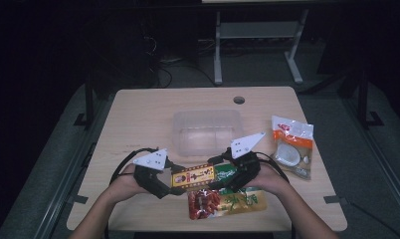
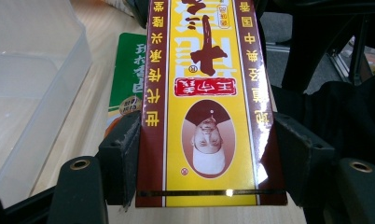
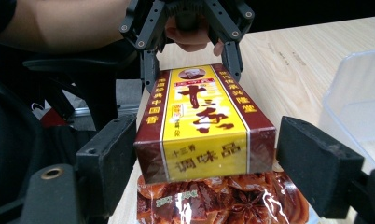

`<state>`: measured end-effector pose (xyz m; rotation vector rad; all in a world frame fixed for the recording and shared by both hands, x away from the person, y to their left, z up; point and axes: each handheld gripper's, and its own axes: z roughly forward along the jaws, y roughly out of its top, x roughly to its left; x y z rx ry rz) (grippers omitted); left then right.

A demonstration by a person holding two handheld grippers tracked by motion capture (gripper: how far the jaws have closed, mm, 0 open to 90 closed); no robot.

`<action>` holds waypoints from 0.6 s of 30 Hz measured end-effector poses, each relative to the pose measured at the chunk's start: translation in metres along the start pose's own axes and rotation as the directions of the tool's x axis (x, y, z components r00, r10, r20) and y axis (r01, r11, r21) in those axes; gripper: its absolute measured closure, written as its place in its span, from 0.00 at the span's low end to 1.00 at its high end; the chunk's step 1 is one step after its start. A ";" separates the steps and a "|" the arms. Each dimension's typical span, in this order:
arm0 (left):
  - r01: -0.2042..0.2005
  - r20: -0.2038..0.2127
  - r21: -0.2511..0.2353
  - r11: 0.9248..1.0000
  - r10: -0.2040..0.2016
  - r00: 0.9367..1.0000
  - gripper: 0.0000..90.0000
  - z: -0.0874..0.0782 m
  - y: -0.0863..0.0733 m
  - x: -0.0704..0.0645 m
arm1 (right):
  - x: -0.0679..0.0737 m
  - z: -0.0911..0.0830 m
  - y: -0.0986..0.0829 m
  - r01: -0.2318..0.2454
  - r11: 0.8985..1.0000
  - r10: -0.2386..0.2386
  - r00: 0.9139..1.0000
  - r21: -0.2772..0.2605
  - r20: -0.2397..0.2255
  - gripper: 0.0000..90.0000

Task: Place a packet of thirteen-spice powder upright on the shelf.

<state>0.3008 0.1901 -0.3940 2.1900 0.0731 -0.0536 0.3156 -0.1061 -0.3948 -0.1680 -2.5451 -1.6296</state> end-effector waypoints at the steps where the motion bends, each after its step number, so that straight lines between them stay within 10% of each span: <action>1: 0.000 0.001 -0.001 1.000 0.000 1.000 0.35 0.000 0.000 0.000 | 0.000 0.001 0.000 0.000 1.000 0.000 1.000 -0.004 -0.003 0.24; 18: 0.002 0.011 -0.017 1.000 -0.002 1.000 0.35 0.000 0.000 0.000 | 0.005 0.005 0.000 0.017 1.000 -0.017 1.000 -0.011 0.001 0.33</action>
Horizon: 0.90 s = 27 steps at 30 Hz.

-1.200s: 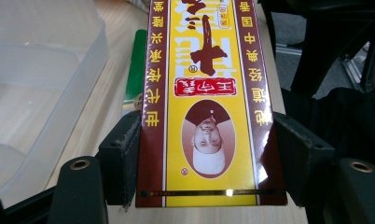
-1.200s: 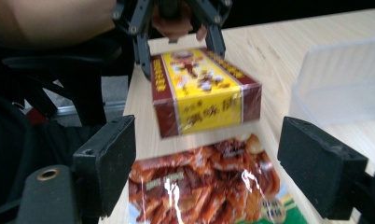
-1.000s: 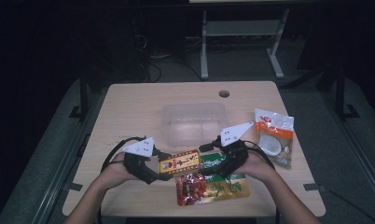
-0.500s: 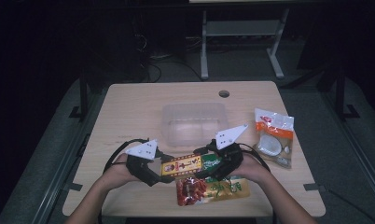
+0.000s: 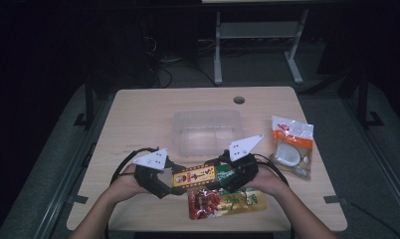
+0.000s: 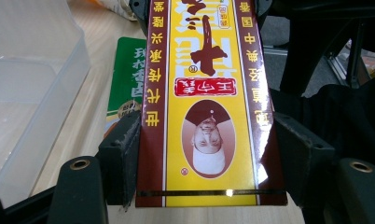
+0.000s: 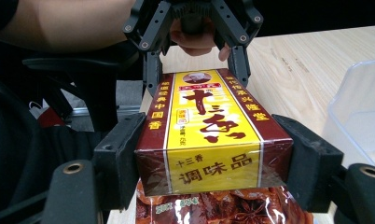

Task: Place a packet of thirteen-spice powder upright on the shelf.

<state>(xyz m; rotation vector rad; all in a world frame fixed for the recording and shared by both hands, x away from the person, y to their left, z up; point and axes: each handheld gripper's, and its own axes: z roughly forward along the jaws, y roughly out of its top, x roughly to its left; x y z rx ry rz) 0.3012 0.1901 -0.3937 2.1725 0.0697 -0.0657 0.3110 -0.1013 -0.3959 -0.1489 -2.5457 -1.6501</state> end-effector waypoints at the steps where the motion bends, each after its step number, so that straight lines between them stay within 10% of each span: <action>1: 0.001 0.003 0.001 1.000 -0.001 1.000 0.35 0.000 0.000 0.000 | 0.000 0.000 0.000 0.001 1.000 -0.001 1.000 0.000 -0.001 0.33; 27: 0.039 -0.004 0.021 0.999 -0.039 0.999 0.23 -0.001 -0.005 0.003 | 0.000 -0.003 0.003 -0.007 0.998 0.007 1.000 0.068 -0.003 0.36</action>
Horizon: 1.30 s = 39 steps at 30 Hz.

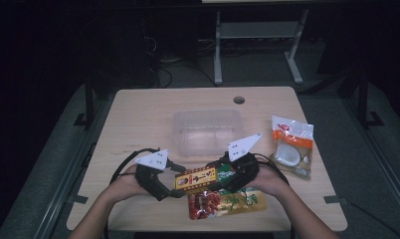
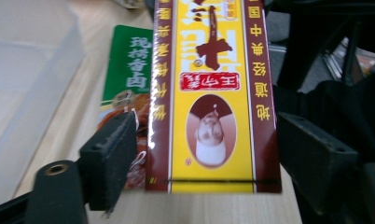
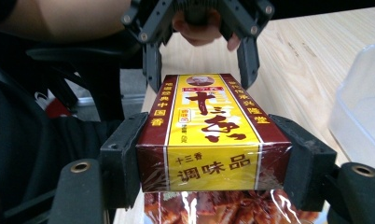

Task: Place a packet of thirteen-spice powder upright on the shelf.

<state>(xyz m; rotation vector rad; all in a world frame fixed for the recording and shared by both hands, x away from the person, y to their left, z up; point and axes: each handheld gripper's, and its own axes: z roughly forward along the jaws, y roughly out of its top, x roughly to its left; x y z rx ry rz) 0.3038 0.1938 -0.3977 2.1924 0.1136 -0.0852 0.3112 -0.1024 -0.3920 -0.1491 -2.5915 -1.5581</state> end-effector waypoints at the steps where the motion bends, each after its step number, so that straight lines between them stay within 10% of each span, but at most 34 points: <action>1: 0.010 -0.011 -0.003 1.000 -0.010 1.000 0.22 -0.003 -0.002 0.001 | 0.000 -0.001 0.000 0.000 1.000 0.000 1.000 -0.003 0.002 0.36; 13: 0.089 -0.125 0.041 0.995 -0.083 0.989 0.19 -0.025 -0.030 -0.006 | 0.000 -0.015 0.000 -0.004 1.000 0.003 0.998 0.016 0.067 0.36; 23: 0.215 -0.218 0.030 0.976 -0.204 0.954 0.19 -0.032 -0.064 -0.015 | -0.002 -0.024 0.001 -0.034 0.999 0.029 0.993 0.038 0.116 0.36; 39: 0.225 -0.226 0.059 0.973 -0.206 0.952 0.13 -0.039 -0.069 -0.013 | -0.020 -0.040 0.017 -0.035 0.998 0.024 0.973 0.046 0.231 0.36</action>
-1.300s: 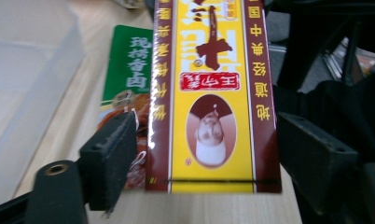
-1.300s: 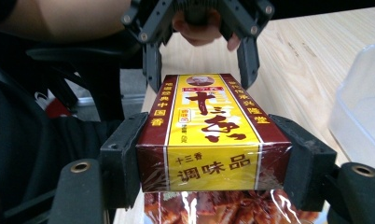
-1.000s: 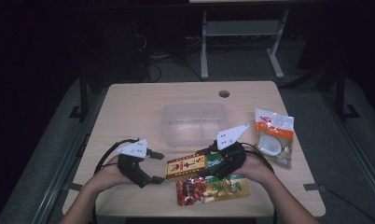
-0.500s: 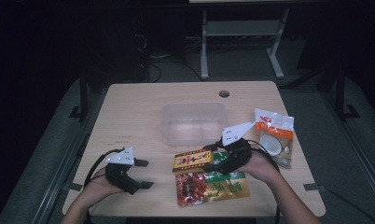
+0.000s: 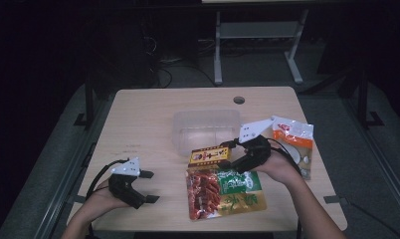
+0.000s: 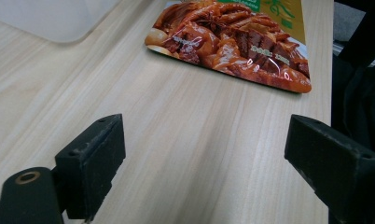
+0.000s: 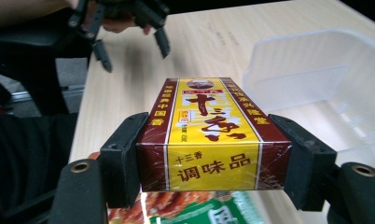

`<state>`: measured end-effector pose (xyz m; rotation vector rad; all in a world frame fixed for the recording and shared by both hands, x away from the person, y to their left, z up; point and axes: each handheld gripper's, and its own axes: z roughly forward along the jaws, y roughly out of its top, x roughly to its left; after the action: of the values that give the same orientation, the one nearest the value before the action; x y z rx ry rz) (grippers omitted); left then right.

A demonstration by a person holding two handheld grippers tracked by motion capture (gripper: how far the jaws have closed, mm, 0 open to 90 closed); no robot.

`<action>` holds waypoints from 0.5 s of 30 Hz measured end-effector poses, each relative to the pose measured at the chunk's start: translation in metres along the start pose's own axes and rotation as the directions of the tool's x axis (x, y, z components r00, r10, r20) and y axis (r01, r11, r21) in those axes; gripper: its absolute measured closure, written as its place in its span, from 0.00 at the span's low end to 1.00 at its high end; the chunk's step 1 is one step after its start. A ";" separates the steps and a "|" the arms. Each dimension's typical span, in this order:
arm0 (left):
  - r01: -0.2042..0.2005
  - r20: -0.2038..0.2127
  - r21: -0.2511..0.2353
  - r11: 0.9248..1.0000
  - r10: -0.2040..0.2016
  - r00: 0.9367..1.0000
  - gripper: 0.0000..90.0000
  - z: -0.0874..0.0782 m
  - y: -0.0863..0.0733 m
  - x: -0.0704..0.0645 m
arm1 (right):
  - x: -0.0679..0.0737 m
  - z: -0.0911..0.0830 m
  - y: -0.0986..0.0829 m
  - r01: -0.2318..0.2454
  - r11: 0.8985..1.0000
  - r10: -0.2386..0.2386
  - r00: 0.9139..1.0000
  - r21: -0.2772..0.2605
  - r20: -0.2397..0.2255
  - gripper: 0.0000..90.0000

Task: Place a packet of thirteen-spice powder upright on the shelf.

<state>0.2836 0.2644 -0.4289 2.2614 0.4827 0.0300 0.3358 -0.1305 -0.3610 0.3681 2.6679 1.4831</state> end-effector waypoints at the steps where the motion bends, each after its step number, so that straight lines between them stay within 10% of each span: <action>1: -0.007 -0.004 -0.002 1.000 0.007 1.000 0.13 0.000 0.000 0.000 | 0.000 0.000 0.000 0.000 1.000 0.000 1.000 0.000 0.000 0.36; 15: -0.056 -0.043 -0.037 0.998 0.055 0.998 0.16 -0.003 0.000 0.001 | -0.022 -0.006 0.030 0.024 0.999 -0.026 0.998 0.038 0.059 0.36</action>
<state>0.2845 0.2664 -0.4270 2.2398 0.4377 0.1143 0.3611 -0.1252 -0.3339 0.3739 2.6475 1.3950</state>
